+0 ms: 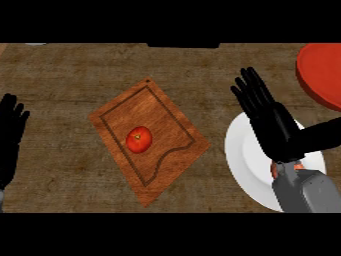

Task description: Pick the cupcake from the plate and place it in the bowl

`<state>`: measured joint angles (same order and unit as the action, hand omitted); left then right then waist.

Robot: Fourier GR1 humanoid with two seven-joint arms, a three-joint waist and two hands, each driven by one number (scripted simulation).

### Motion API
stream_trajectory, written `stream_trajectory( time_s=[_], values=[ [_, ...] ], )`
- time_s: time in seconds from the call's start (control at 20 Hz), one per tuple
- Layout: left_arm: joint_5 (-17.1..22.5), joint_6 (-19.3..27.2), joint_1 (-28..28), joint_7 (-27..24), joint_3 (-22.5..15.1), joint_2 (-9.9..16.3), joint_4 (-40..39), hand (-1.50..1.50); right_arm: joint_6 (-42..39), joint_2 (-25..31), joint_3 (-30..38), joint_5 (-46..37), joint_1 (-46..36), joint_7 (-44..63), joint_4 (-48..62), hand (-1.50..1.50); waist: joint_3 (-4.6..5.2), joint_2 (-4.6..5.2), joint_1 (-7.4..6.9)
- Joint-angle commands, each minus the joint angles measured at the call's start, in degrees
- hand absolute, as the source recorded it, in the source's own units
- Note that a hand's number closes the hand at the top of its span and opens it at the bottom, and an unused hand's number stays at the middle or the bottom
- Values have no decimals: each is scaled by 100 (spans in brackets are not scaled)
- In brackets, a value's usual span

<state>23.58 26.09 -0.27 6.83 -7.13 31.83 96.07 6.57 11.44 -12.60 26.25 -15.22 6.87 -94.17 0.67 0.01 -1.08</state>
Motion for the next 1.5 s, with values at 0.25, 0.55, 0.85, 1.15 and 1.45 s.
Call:
stream_trajectory(
  time_s=[0.25,0.55,0.85,1.15,1.45],
  values=[
    [-627,-186,-209,-422,-119,295,-227,0,-1601,2383,1344,-600,-745,-1033,-351,150,-75,12,317],
    [-434,-462,-39,-558,-7,275,-461,0,110,3189,1298,-2897,1213,-592,186,-150,-64,-39,523],
    [-779,-406,-591,-39,-296,32,-496,0,195,3171,1744,-3171,3083,-1328,-957,-150,-69,-24,295],
    [-1022,-529,-725,139,-242,-207,-330,0,-419,3425,2316,-3031,2633,250,-1755,-150,-65,-16,142],
    [-805,-1230,-1004,-416,249,-266,-1319,0,-1300,3889,2242,-2799,1097,1163,-1148,-150,-61,10,87]
  ],
)
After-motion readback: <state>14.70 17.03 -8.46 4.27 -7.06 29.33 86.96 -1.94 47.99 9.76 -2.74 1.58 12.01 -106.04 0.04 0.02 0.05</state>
